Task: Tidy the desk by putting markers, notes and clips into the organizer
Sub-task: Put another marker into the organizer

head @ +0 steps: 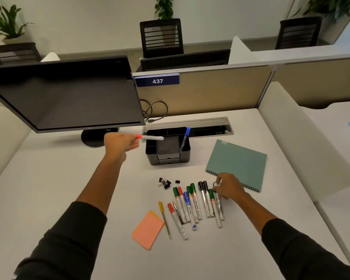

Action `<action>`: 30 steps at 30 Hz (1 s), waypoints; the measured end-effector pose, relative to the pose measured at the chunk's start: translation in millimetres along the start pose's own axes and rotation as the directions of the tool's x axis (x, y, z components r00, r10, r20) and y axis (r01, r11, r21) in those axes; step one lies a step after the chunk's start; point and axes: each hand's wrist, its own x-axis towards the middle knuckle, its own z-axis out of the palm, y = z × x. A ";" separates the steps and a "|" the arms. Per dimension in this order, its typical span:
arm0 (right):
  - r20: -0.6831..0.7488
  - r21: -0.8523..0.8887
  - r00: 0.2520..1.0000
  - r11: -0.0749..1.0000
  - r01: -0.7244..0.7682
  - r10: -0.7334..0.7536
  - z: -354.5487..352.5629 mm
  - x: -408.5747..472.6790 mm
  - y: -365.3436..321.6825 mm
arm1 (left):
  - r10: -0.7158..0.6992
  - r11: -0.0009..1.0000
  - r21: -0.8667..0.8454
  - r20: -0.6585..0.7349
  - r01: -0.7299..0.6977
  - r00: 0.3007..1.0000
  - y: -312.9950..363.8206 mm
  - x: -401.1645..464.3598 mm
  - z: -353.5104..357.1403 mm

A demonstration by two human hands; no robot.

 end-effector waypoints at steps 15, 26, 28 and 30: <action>0.016 -0.043 1.000 0.999 -0.003 0.004 2.4 -2.0 -2.0 | -0.019 0.997 0.079 -0.081 0.025 0.997 -9.9 81.6 45.4; 0.016 -0.051 1.000 0.999 -0.015 0.015 7.9 4.9 -3.1 | -0.084 0.961 0.264 0.006 0.080 0.996 -21.8 106.1 69.4; 0.011 -0.044 1.000 0.999 -0.018 0.018 9.1 5.3 -2.2 | -0.078 0.951 0.302 0.011 0.071 0.997 -26.4 111.5 71.0; 0.009 -0.040 1.000 0.999 -0.023 0.023 9.5 5.7 -2.1 | -0.044 0.947 0.318 0.020 0.036 0.999 -30.6 115.6 72.4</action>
